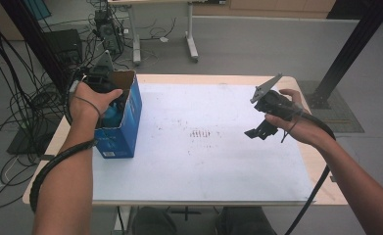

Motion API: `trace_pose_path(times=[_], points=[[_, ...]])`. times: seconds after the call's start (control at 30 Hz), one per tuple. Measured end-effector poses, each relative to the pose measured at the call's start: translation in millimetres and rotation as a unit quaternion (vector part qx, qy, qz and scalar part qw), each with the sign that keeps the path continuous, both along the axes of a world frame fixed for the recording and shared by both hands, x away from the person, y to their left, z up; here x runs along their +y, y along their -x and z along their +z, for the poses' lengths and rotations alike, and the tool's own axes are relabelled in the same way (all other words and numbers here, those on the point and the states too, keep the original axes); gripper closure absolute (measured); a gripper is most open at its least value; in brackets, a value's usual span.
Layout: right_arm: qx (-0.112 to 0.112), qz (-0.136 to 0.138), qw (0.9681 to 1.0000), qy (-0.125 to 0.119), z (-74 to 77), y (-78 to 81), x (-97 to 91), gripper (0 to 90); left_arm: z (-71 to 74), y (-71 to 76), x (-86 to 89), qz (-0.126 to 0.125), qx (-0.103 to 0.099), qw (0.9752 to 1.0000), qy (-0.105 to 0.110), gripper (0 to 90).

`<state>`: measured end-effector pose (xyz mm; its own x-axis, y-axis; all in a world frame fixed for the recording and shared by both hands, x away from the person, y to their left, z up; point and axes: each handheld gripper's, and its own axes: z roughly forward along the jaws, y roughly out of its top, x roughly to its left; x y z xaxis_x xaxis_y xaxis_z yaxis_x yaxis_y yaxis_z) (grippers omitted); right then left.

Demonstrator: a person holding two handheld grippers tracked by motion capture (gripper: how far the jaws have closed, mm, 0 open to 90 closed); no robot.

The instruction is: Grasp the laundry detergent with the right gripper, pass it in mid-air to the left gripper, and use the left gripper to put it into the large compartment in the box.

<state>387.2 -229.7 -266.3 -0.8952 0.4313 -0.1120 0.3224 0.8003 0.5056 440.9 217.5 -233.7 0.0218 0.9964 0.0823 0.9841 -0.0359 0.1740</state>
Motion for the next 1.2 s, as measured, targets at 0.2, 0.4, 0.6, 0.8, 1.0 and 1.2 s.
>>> trace_pose_path(times=[0.2, 0.4, 0.6, 0.8, 1.0, 1.2], points=[[0.000, 0.000, 1.0000, 0.003, 3.1, 1.2, 2.0, 0.4, 24.1, 6.4, -5.5, -0.018, -0.017, 0.9996, -0.011, 25.8], [0.003, 0.002, 1.0000, 0.006, 2.8, 1.8, 3.4, 0.4, 52.9, 6.0, -21.8, -0.038, -0.047, 0.9982, -0.007, 23.1], [0.006, 0.005, 0.9999, 0.009, 1.4, 2.0, 2.6, 0.4, 62.0, -6.9, -53.0, -0.060, -0.058, 0.9965, 0.003, 20.1], [0.015, 0.003, 0.9998, 0.016, -0.5, -1.1, -1.2, 0.4, 58.0, -27.6, -91.9, -0.093, -0.068, 0.9930, 0.024, 16.2], [0.020, 0.008, 0.9994, 0.026, -0.4, -4.1, -2.0, 0.4, 50.3, -46.7, -127.6, -0.118, -0.072, 0.9895, 0.043, 12.3], [0.025, 0.009, 0.9992, 0.029, -2.6, -5.5, -5.1, 0.4, 43.5, -60.4, -148.3, -0.122, -0.081, 0.9876, 0.055, 11.5]])
